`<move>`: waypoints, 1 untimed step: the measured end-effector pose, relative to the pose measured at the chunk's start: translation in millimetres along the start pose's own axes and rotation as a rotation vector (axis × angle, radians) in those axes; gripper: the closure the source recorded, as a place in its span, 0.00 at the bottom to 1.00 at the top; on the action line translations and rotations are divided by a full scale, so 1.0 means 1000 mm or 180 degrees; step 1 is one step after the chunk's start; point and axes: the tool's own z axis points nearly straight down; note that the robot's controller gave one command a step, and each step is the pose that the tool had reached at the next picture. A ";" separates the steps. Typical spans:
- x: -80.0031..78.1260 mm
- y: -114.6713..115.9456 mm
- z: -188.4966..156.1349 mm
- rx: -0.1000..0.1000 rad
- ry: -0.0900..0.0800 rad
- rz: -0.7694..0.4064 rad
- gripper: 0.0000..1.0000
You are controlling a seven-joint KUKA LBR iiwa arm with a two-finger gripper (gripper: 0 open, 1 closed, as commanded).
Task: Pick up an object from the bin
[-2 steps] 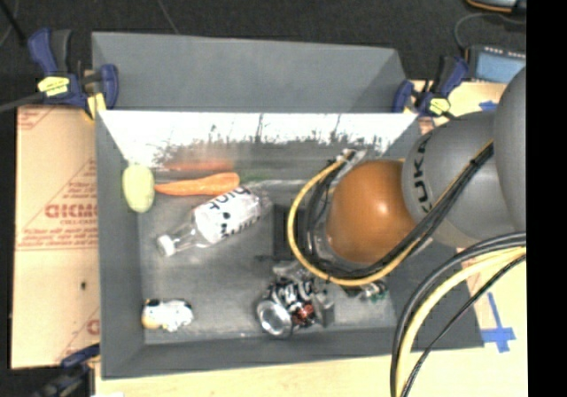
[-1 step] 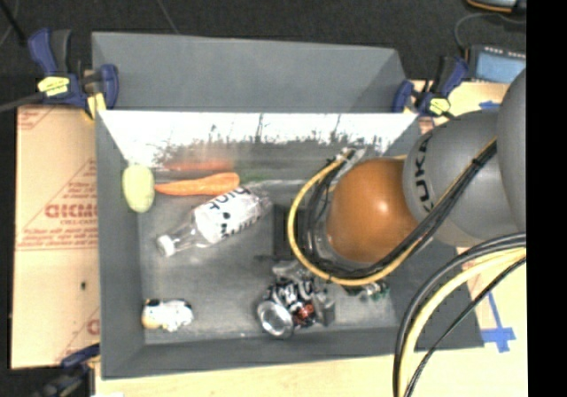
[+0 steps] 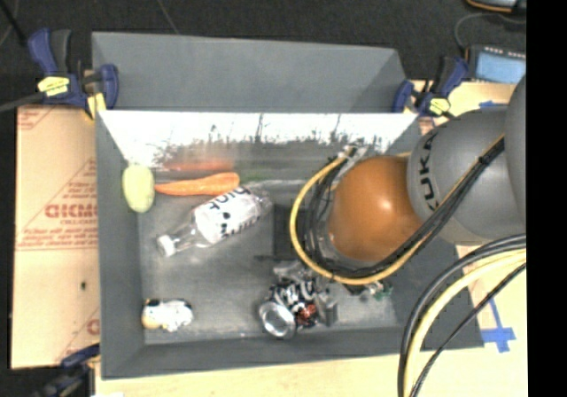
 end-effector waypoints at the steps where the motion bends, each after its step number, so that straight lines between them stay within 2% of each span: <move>1: 0.001 0.000 -0.021 -0.0006 0.0010 0.0019 1.00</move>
Offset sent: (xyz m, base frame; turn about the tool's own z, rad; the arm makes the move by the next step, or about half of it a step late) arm -0.0003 0.0000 0.0250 0.0000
